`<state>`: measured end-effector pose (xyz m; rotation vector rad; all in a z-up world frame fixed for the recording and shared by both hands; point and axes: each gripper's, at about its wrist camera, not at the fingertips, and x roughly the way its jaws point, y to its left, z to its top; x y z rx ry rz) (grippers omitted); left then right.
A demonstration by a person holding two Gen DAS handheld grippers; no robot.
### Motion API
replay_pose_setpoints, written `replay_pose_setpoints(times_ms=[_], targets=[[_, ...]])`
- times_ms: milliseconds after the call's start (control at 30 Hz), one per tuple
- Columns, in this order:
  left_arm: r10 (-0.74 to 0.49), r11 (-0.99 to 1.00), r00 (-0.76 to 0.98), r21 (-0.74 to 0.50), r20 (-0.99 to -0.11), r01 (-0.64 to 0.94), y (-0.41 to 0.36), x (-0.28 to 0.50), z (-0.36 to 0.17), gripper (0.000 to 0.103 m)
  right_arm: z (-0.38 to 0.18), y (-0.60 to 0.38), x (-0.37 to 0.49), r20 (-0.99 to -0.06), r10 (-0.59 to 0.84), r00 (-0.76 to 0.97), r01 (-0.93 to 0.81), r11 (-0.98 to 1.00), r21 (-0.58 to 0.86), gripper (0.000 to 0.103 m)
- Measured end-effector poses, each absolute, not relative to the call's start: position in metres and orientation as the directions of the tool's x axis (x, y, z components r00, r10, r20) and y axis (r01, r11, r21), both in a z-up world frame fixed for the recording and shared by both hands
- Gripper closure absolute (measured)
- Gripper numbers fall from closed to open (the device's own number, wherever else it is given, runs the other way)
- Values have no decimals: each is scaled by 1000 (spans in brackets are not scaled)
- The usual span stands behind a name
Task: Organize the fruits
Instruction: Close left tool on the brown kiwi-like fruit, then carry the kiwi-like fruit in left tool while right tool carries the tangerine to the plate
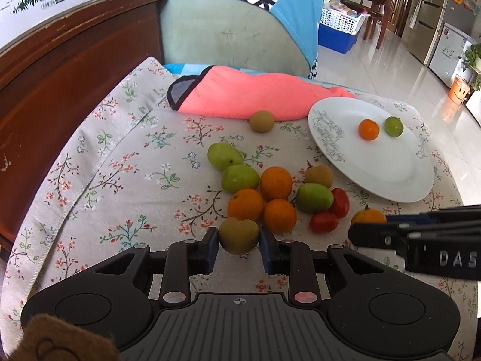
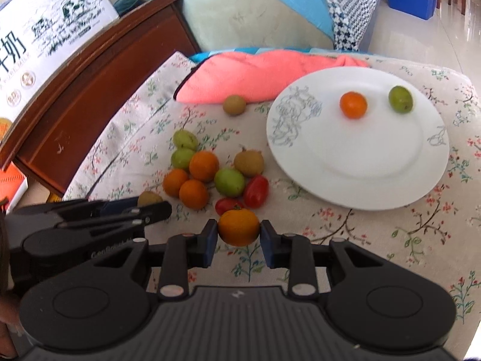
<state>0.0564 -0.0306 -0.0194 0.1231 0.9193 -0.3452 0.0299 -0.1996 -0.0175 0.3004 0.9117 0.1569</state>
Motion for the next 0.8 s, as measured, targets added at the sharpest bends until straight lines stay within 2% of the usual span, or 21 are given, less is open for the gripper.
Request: replay_pose_setpoints(times_ms=[467, 800], targets=[[-303, 933, 610, -100, -732, 345, -46, 56, 20, 77, 14, -232, 34, -674, 225, 704, 39, 935, 352, 72], [-372, 917, 616, -170, -694, 362, -73, 66, 36, 77, 33, -274, 32, -628, 166, 760, 140, 902, 408, 72]])
